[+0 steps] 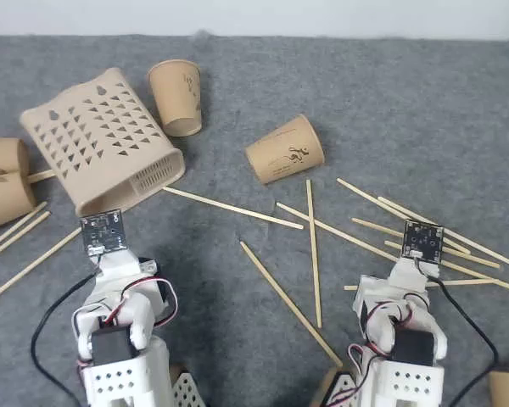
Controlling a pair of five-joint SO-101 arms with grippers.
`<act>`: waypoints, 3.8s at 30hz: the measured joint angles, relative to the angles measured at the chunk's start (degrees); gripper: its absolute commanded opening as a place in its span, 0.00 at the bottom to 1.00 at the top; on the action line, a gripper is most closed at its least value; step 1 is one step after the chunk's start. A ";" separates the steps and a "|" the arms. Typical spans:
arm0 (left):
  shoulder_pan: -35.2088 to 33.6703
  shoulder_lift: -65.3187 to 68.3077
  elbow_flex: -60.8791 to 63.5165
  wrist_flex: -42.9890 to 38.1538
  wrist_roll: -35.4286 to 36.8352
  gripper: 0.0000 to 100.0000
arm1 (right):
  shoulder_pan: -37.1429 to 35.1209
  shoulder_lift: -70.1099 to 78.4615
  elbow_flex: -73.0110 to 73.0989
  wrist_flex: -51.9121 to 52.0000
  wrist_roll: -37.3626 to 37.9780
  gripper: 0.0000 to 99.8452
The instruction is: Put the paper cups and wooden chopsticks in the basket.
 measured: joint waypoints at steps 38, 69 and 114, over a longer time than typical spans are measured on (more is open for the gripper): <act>0.00 0.00 0.00 0.00 0.00 0.01 | 0.00 0.00 0.00 0.00 0.00 0.01; 0.00 0.00 0.00 0.00 0.00 0.01 | -4.84 0.00 0.00 0.00 0.00 0.01; -12.84 0.00 -4.22 -29.10 -35.78 0.20 | -3.08 0.00 0.00 -10.64 27.69 0.01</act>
